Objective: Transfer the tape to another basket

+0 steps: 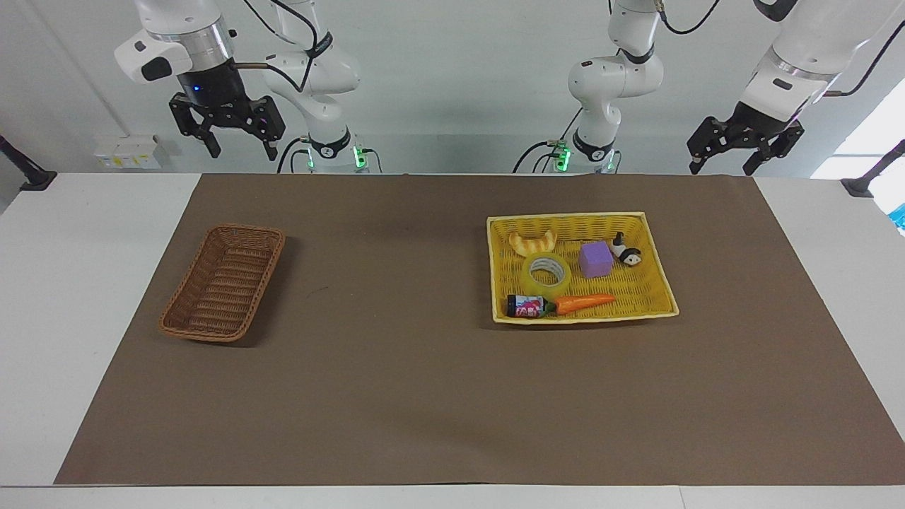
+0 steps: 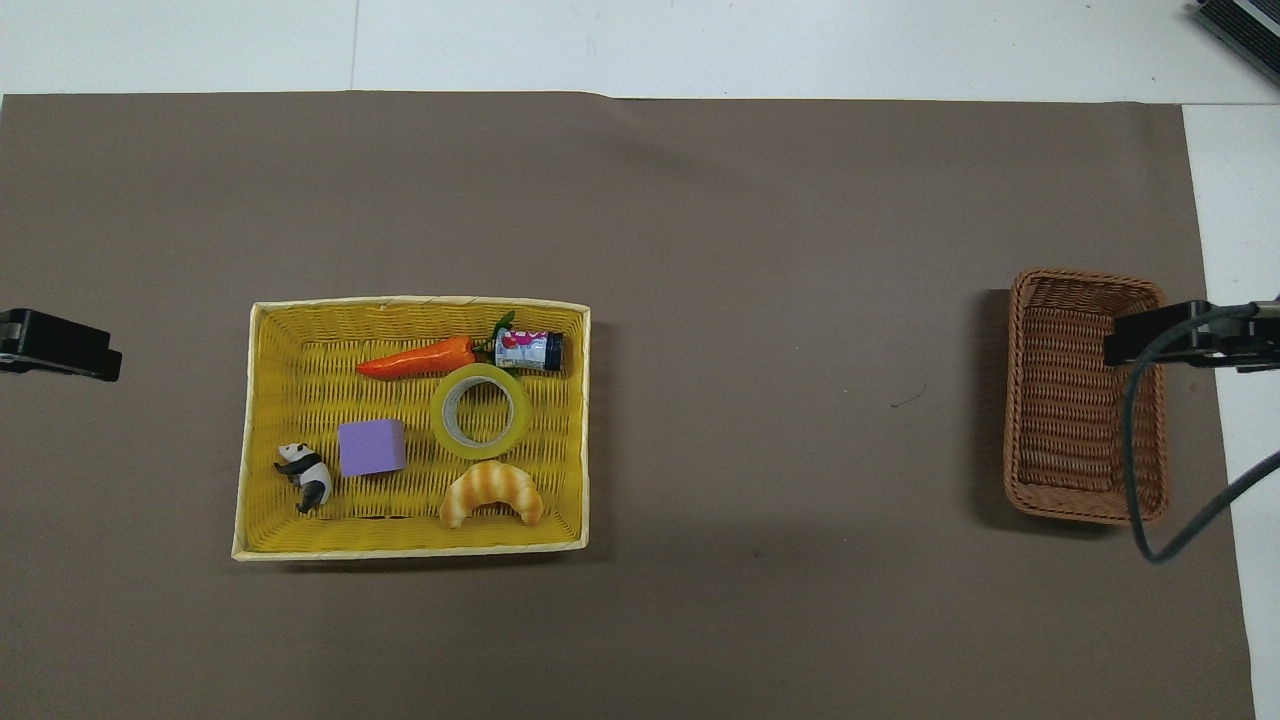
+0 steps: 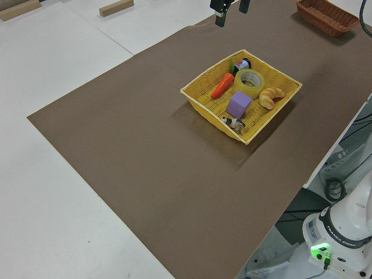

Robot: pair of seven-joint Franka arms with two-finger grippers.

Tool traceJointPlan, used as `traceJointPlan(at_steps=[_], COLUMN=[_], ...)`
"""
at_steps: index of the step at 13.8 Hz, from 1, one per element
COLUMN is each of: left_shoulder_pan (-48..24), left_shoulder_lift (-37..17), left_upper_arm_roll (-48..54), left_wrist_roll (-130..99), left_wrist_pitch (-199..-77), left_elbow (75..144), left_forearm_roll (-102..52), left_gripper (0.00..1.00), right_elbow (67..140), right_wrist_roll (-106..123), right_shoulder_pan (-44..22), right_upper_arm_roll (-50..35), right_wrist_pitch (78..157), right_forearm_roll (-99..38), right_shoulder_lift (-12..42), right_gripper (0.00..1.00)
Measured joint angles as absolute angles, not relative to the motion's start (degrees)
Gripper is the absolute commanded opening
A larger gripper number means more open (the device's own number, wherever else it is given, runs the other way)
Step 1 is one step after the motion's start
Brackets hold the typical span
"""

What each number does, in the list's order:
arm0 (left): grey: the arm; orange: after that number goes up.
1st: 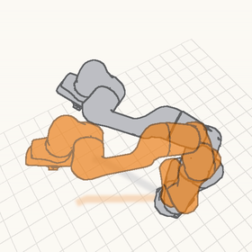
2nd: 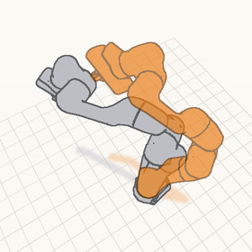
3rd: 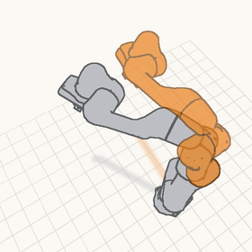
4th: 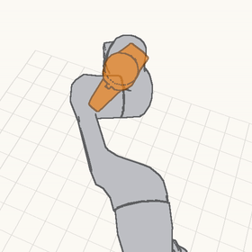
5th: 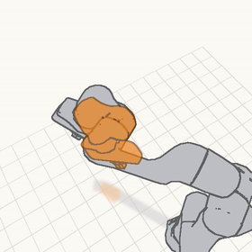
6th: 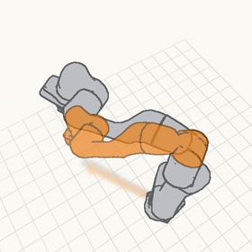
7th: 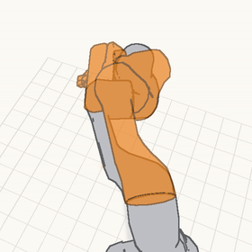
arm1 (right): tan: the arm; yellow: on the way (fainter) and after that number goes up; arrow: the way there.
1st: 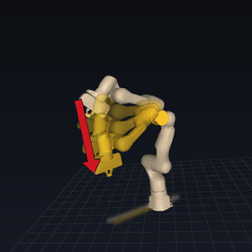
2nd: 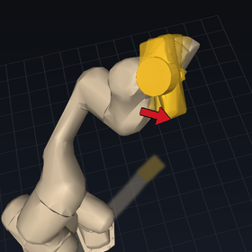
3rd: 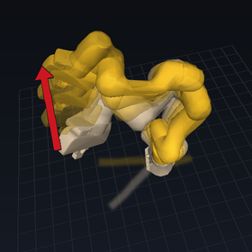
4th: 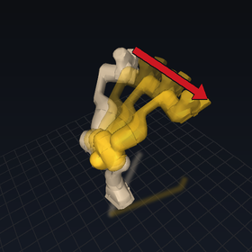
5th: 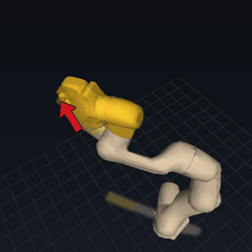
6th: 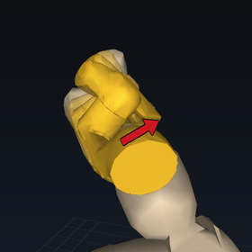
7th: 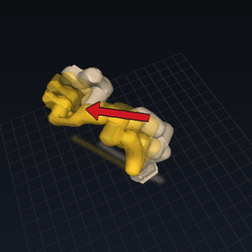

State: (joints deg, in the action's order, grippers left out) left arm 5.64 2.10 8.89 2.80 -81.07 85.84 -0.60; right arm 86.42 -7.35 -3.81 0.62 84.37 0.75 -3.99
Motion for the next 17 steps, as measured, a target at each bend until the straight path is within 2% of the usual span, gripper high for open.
traceJointPlan(at_steps=[17], left_shoulder_pan=[5.6], left_shoulder_lift=[2.3], left_upper_arm_roll=[8.8], left_wrist_roll=[6.7], left_wrist_pitch=[-80.8], left_elbow=[85.8], left_forearm_roll=[-0.4], left_gripper=[1.0], right_elbow=[86.4], right_wrist_roll=[-7.3], right_shoulder_pan=[-3.8], right_upper_arm_roll=[0.6], right_wrist_pitch=[84.4], right_forearm_roll=[0.8], right_shoulder_lift=[-4.0], right_gripper=[1.0])
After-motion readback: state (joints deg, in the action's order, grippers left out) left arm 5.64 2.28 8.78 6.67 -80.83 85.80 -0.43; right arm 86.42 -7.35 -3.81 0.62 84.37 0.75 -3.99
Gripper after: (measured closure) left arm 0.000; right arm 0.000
